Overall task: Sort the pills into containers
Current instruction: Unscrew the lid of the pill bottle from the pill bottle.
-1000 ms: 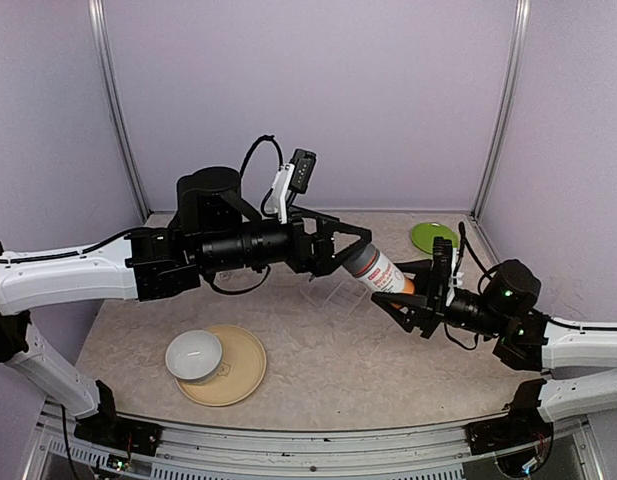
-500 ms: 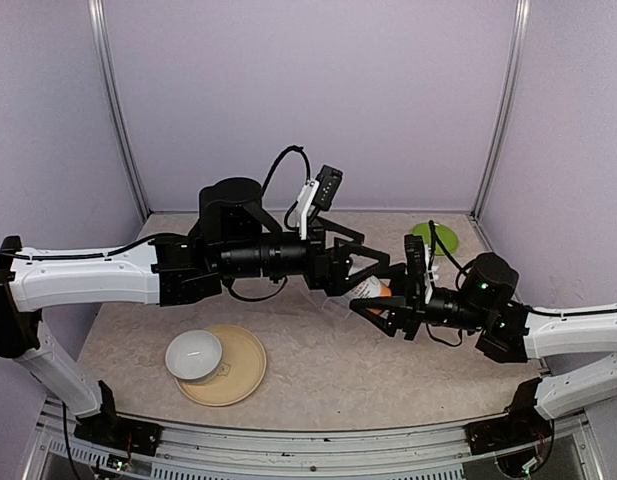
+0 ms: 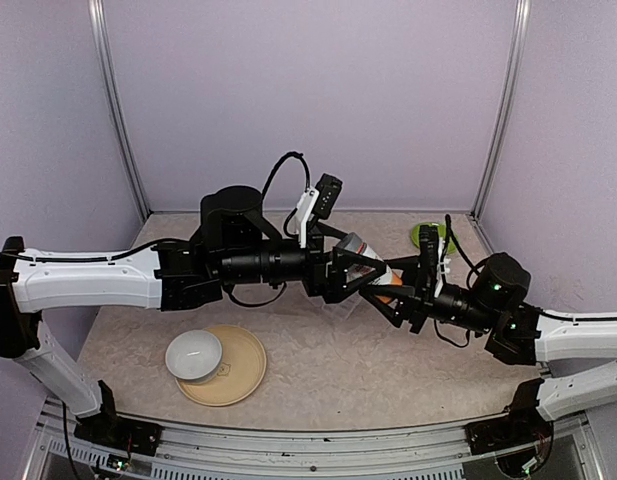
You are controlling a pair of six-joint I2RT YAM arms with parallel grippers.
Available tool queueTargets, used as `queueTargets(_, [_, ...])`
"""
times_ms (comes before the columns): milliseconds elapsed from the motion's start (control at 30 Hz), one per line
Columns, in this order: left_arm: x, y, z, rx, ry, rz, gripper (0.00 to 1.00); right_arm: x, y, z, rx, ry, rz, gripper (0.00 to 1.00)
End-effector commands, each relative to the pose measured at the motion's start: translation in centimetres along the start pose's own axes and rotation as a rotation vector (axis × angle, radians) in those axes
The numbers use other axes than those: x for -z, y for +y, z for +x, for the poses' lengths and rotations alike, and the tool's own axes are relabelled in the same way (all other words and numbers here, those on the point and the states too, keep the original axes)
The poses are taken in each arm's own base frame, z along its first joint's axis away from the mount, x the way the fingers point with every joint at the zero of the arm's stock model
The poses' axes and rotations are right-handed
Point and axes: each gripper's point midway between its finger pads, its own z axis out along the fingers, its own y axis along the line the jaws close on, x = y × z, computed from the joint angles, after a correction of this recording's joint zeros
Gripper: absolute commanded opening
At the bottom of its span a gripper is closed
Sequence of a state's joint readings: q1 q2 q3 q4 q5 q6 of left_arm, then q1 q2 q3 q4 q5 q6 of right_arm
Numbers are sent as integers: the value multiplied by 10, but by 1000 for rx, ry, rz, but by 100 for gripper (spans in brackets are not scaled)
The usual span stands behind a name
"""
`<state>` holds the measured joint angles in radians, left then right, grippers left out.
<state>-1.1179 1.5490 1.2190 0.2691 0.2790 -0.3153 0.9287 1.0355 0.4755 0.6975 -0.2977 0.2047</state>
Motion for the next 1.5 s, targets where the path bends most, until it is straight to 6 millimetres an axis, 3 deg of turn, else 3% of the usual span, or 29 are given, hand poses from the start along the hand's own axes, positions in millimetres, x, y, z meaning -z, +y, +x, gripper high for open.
queueTargets(0, [9,-18,-2,-13,-2,51,96,16,-35,-19,-3,-68,187,10])
queueTargets(167, [18,-24,-7,-26,-19,57,95,24,-53,-18,15,-40,279,10])
queueTargets(333, [24,-20,-11,-30,-25,20,95,32,-51,-26,58,-60,280,10])
queueTargets(667, [30,18,-23,-1,-31,-95,98,26,-12,-19,108,-27,52,10])
queueTargets(900, [14,9,-14,1,15,-2,97,22,0,-11,98,-7,-35,10])
queueTargets(1467, [13,3,-8,13,16,47,61,25,-4,-5,100,-2,-10,10])
